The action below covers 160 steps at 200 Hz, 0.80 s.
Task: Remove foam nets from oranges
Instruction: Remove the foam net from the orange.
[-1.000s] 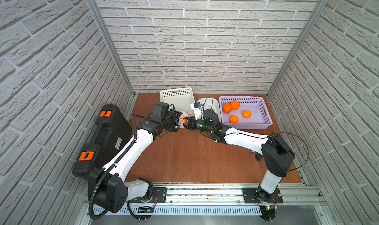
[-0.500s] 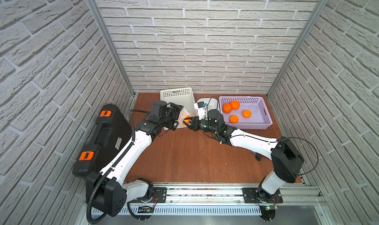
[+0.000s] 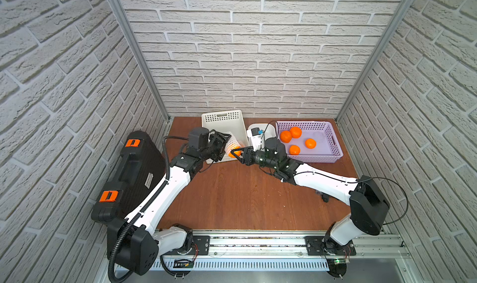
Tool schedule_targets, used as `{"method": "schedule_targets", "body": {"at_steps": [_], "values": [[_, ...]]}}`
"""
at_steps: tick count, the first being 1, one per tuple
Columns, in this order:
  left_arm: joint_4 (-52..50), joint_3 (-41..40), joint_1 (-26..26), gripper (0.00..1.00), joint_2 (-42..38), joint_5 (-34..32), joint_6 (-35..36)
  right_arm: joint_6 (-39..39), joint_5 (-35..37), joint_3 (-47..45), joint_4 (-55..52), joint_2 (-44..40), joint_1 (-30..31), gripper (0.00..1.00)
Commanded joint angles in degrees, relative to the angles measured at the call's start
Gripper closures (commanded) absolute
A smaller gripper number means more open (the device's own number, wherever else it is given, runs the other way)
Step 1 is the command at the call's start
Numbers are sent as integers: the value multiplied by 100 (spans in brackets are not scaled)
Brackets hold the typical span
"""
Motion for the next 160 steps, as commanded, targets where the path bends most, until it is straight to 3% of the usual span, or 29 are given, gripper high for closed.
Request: {"method": "schedule_targets", "body": {"at_steps": [1,50,79,105,136,160], "values": [[22,-22,32,41,-133,-103,104,-104,-177,-104,-13,-284,-20,90],[-127,-70,160,60,-295,-329,56,-175,-561,-183,-242,-497,-11,90],[-156,-185,265,61,-395,-471,74,-192,-802,-250,-425,-629,-11,91],[-161,-354,479,61,-523,-514,255,-260,-549,-485,-923,-1078,-142,92],[-90,-608,546,62,-669,-665,666,-34,-716,-993,-1112,-1706,-978,92],[137,-812,532,63,-654,-564,861,-84,-477,-1102,-1922,-2052,-1900,90]]}}
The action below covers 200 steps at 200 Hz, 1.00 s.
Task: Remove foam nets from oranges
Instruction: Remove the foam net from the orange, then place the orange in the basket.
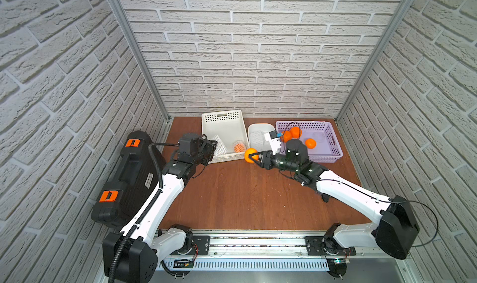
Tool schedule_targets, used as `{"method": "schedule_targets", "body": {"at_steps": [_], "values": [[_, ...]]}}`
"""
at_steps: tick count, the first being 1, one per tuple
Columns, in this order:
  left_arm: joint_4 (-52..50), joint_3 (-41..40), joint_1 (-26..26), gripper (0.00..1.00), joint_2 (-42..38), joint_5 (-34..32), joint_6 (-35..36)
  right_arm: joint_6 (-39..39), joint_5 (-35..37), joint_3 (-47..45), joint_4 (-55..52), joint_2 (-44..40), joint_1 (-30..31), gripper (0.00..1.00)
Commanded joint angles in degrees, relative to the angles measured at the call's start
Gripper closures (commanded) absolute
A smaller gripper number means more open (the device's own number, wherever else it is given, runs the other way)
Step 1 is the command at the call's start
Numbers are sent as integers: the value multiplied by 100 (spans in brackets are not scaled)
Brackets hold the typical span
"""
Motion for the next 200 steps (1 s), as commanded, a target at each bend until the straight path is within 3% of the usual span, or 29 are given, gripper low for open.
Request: {"method": "schedule_targets", "body": {"at_steps": [1,39,74,108,143,175,200], "values": [[327,-203,8,63,-61,7,410,-3,196,-98,-672,-328,-753,90],[642,-305,-116,64,49,79,590,120,635,220,-1802,86,-2300,88],[786,-140,-270,65,256,209,762,626,316,422,-1215,964,-3333,87],[866,-54,-334,65,292,325,950,421,578,1286,-1424,1883,-3668,81],[1057,-78,-397,65,232,393,1109,584,173,1905,-1251,2904,-3927,78],[1105,-29,-427,65,270,422,1230,798,-173,2135,-822,3553,-4050,68],[1028,44,-426,65,296,398,1312,784,-237,2183,-711,3720,-4089,49]]}}
